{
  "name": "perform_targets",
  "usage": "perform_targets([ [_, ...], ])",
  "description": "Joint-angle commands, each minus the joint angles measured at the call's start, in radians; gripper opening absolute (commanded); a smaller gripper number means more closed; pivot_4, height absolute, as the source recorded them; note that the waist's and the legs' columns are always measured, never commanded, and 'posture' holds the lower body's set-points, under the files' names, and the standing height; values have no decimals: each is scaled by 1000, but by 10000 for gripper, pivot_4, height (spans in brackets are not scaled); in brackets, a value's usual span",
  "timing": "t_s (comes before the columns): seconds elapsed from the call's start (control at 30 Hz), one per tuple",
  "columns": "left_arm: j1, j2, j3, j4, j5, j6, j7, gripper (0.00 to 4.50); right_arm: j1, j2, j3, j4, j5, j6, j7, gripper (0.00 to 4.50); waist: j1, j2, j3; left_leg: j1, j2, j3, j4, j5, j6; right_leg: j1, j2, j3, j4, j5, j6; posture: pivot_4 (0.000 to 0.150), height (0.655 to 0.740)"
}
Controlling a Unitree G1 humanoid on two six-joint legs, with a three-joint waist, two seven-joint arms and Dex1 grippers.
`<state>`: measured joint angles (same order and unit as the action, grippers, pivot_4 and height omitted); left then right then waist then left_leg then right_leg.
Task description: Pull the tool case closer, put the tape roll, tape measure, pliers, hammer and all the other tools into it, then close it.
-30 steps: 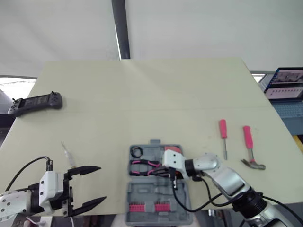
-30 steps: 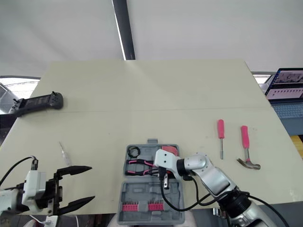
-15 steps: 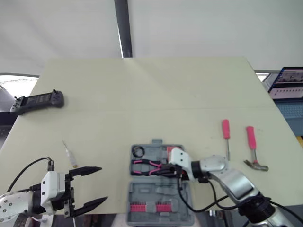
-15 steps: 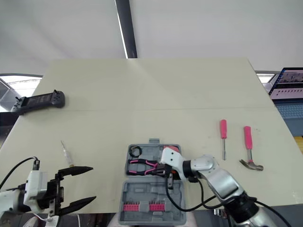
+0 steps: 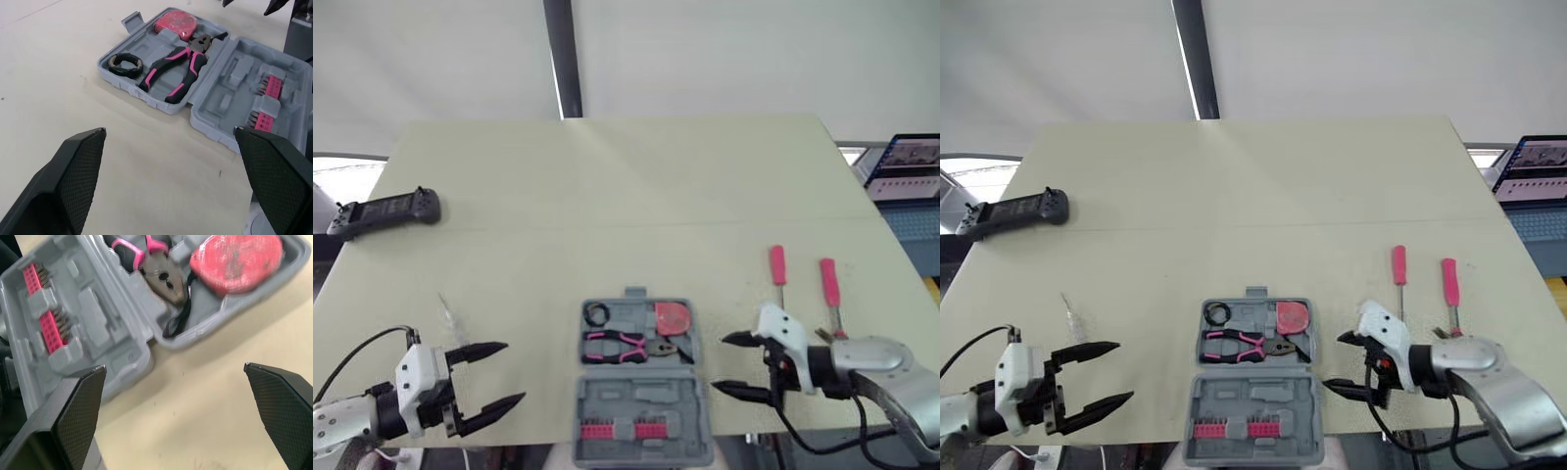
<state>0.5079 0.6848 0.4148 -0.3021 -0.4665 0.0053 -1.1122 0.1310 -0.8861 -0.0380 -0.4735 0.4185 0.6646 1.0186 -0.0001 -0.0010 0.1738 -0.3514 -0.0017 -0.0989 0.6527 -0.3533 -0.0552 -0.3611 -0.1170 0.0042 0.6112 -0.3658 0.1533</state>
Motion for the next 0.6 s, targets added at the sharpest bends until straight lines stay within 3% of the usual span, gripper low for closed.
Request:
perform_targets([
  [0.03, 36, 0, 20, -23, 1, -34, -10, 45000, 70, -18, -72, 16, -1, -85, 26, 44693, 0, 0, 0, 0, 0, 0, 0, 0, 0, 0, 0, 0, 0, 1, 0, 1500, 7400],
  [0.23, 91, -7, 21, -73, -4, -27, 16, 45000, 160, -38, -108, 50, -22, -160, 41, 44693, 0, 0, 0, 0, 0, 0, 0, 0, 0, 1, 0, 0, -1, 1, 0, 1500, 7400],
  [0.4, 82, 10, 7, -156, -16, 119, 107, 45000, 161, -46, -102, 75, -30, -169, 47, 44693, 0, 0, 0, 1, 0, 0, 0, 0, 0, 1, 0, 1, -1, 1, 0, 1500, 7400],
  [0.47, 72, 16, 6, -178, -25, 161, 122, 45000, 161, -47, -103, 78, -29, -171, 50, 39654, 0, 0, 0, 0, 0, 0, 0, 0, 0, 1, 0, 1, -1, 1, 0, 1500, 7400],
  [0.5, 68, 20, 4, -185, -31, 176, 121, 39442, 160, -47, -103, 79, -27, -173, 50, 36751, 0, 0, 0, 0, 0, 0, 0, 0, 0, 1, 0, 0, -1, 1, 0, 1500, 7400],
  [0.53, 64, 24, 4, -192, -37, 189, 119, 36611, 160, -47, -102, 79, -27, -173, 50, 32836, 0, 0, 0, 0, 0, 0, 0, 0, 0, 1, 0, 0, -1, 1, 0, 1500, 7400],
  [0.6, 59, 28, 5, -200, -41, 206, 116, 26653, 158, -46, -100, 81, -26, -173, 49, 22039, 0, 0, 0, 0, 0, 0, 0, 0, 0, 1, 0, 0, -1, 1, 0, 1500, 7400],
])
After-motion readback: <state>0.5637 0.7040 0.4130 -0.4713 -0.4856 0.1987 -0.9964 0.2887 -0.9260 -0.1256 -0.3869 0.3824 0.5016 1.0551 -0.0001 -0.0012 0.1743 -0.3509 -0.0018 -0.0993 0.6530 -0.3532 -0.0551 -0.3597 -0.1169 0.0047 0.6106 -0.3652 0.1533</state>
